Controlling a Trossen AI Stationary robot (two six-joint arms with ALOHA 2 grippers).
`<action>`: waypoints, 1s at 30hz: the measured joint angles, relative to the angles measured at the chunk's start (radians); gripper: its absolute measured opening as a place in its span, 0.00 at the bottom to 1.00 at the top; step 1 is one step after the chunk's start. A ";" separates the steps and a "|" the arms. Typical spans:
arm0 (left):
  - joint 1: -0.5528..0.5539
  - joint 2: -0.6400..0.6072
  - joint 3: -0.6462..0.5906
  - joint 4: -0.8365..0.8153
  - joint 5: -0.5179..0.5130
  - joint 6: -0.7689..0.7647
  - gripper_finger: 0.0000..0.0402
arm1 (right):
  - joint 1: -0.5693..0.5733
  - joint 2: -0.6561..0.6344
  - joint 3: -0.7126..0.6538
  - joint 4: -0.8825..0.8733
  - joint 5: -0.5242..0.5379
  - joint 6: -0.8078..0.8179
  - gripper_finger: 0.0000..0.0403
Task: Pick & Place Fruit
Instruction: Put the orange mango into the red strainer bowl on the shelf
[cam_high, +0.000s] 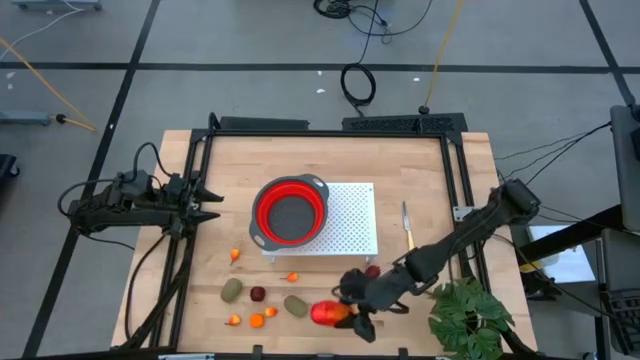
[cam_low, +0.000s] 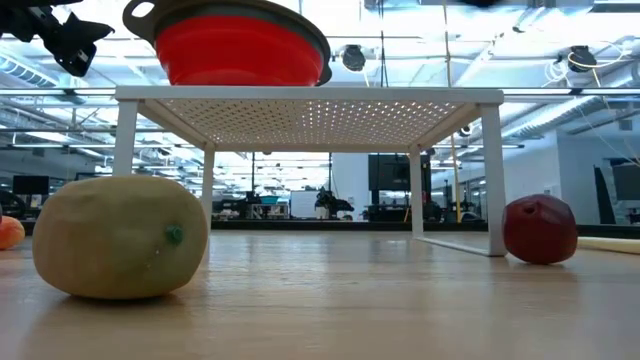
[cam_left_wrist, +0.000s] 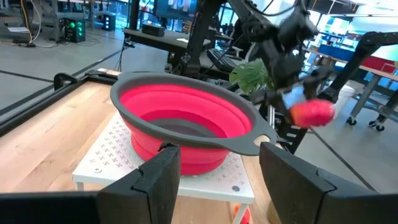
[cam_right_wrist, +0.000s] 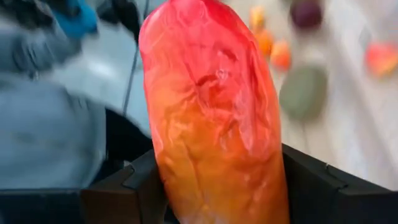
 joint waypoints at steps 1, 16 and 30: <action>0.000 0.000 0.000 0.000 0.000 0.000 0.54 | 0.000 -0.014 0.000 0.014 0.032 -0.013 0.58; 0.000 0.000 0.000 0.022 0.001 -0.032 0.54 | -0.024 -0.142 0.000 0.151 0.325 -0.375 0.57; 0.000 0.000 0.000 0.023 0.000 -0.179 0.54 | -0.086 -0.154 0.000 0.146 0.669 -1.062 0.58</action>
